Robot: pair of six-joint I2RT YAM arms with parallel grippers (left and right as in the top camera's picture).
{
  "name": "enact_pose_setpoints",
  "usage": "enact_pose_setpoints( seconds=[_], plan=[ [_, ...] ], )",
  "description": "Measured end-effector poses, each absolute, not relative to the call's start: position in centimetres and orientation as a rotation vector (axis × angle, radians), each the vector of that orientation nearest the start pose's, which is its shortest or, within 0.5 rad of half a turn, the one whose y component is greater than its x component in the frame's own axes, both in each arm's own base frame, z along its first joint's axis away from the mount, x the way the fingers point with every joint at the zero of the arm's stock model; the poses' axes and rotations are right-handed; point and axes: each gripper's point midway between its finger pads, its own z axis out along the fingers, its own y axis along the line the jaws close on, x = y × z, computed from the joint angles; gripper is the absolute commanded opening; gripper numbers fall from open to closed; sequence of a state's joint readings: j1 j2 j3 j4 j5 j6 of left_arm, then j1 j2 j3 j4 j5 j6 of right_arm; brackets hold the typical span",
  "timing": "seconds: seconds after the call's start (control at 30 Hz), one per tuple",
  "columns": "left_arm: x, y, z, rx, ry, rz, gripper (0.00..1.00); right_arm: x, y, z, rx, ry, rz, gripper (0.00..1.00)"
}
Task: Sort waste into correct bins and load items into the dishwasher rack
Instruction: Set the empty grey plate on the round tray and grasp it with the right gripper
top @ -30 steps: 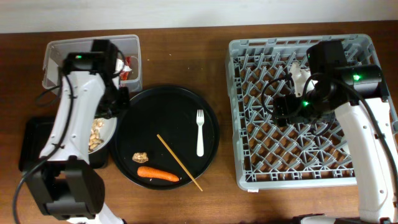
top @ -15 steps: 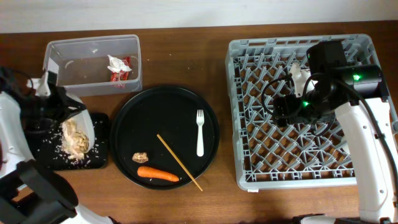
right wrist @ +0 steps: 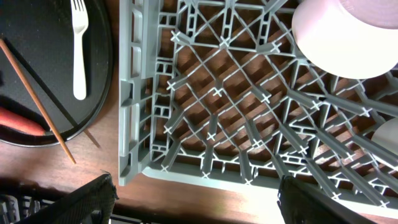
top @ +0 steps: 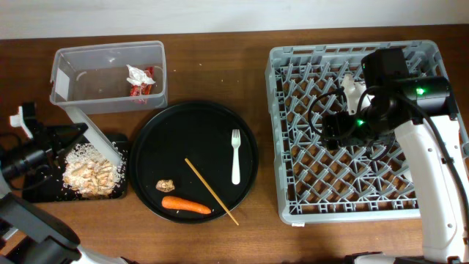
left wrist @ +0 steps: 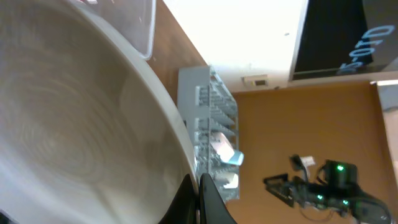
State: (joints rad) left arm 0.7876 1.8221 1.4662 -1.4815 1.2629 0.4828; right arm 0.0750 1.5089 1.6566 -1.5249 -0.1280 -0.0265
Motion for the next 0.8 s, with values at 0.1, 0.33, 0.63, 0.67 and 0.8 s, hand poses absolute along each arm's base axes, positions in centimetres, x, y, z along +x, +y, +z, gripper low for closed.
enact_pose_setpoints(
  seconds=[0.1, 0.33, 0.63, 0.67, 0.8],
  plan=[
    [32.9, 9.9, 21.6, -0.509, 2.124, -1.423, 0.0, 28.2, 4.3, 23.2, -0.168, 2.941, 0.196, 0.87],
    [32.8, -6.2, 20.9, 0.24, 2.428, -1.42, 0.0, 28.1, 4.3, 23.2, -0.167, 2.943, 0.196, 0.87],
    [32.9, -18.9, 8.5, 0.637, 2.973, -0.468, 0.25, 28.2, 4.3, 23.2, -0.166, 2.942, 0.196, 0.87],
    [32.9, -19.3, 8.2, 0.643, 2.971, -0.457, 0.33, 28.2, 4.3, 23.2, -0.167, 2.942, 0.196, 0.87],
    [33.0, -19.5, 8.2, 0.633, 2.969, -0.459, 0.35, 28.1, 4.3, 23.2, -0.168, 2.942, 0.196, 0.94]
  ],
)
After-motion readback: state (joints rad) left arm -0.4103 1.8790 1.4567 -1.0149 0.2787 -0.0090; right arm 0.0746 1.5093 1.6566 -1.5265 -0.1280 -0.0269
